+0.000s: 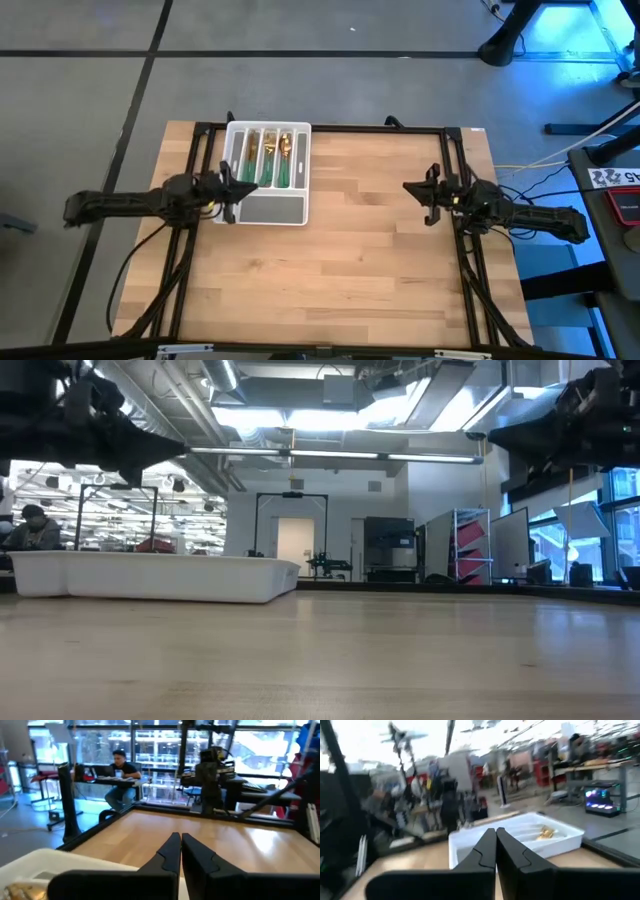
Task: Sort silverware
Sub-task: Return to Home Position
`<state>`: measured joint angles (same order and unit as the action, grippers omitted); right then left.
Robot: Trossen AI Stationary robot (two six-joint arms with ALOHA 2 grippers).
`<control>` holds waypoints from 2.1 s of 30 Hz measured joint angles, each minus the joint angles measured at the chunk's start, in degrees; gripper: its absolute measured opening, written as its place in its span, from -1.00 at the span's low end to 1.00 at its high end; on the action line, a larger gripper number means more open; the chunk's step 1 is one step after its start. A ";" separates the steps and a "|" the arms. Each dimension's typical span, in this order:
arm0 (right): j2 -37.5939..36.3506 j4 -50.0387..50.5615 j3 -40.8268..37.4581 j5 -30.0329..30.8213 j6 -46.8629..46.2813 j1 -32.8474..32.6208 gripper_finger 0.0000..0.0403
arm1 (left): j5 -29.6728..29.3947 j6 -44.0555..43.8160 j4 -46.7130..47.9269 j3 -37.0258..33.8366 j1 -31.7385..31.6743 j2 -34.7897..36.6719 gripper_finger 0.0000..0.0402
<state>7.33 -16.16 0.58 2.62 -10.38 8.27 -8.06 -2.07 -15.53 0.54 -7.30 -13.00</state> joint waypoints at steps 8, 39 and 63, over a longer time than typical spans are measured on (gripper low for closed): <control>0.02 4.77 -0.04 -11.53 3.26 0.00 -0.98 | -8.19 2.18 4.51 0.00 12.54 0.62 -0.99; 0.04 15.38 -0.09 -1.27 4.75 0.00 -0.92 | 0.61 5.84 12.98 0.00 7.71 12.62 -1.00; -0.65 15.40 -0.11 -1.14 4.71 0.00 -0.92 | 12.78 4.42 14.16 0.00 -2.55 12.24 -1.00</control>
<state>6.68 -0.75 0.47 1.48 -5.67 8.27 4.72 2.35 -1.37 0.54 -9.85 -0.75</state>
